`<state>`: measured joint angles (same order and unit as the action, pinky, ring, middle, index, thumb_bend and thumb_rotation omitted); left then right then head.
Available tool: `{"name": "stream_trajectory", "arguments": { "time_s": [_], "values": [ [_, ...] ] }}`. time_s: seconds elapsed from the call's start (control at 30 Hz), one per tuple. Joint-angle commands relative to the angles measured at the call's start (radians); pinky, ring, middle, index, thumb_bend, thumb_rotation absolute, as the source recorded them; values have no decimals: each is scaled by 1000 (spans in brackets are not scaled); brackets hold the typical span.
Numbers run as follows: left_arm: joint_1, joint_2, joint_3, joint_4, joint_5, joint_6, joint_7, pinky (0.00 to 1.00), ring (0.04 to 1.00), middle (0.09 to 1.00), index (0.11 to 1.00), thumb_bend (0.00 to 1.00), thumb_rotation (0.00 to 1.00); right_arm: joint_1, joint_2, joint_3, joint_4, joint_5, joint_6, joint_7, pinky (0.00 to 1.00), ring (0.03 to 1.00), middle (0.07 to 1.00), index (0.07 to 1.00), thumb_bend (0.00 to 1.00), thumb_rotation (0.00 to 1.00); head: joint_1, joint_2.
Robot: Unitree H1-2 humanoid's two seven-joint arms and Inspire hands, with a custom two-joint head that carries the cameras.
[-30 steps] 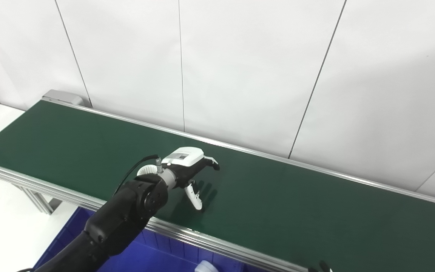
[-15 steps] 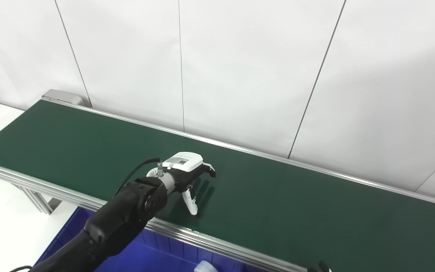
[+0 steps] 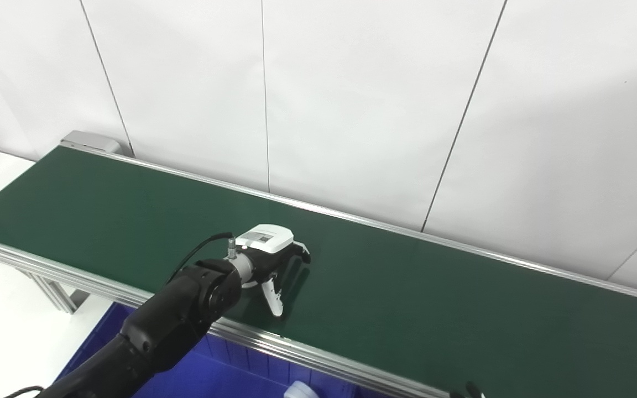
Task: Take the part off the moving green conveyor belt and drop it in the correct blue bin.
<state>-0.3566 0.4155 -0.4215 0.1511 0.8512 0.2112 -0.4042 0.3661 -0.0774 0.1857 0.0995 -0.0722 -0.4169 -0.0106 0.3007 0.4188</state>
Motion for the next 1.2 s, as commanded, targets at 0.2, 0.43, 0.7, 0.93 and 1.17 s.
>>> {"name": "stream_trajectory", "arguments": {
  "time_s": [0.2,0.43,0.7,0.93,1.17],
  "values": [
    [-34,29,9,-15,11,-23,27,794,843,866,800,899,0,1,3,0,-31,-6,-53,-2,745,819,876,954,65,1000,0,1],
    [-29,28,7,-22,16,-16,24,799,836,862,795,892,0,1,3,0,-30,7,-52,3,746,819,876,954,62,1000,2,4],
    [-39,33,-7,-19,41,-16,17,778,824,859,793,890,0,2,2,-1,-33,-3,-53,-1,748,821,876,954,69,1000,4,4],
    [-37,32,-3,-20,39,-17,17,781,823,855,786,888,0,0,-2,-2,-31,7,-52,4,753,824,877,957,64,1000,5,6],
    [-34,31,-3,-26,42,-9,12,768,790,824,762,875,0,0,-3,-4,-35,5,-53,5,752,823,877,960,60,998,6,8]
  ]
}}
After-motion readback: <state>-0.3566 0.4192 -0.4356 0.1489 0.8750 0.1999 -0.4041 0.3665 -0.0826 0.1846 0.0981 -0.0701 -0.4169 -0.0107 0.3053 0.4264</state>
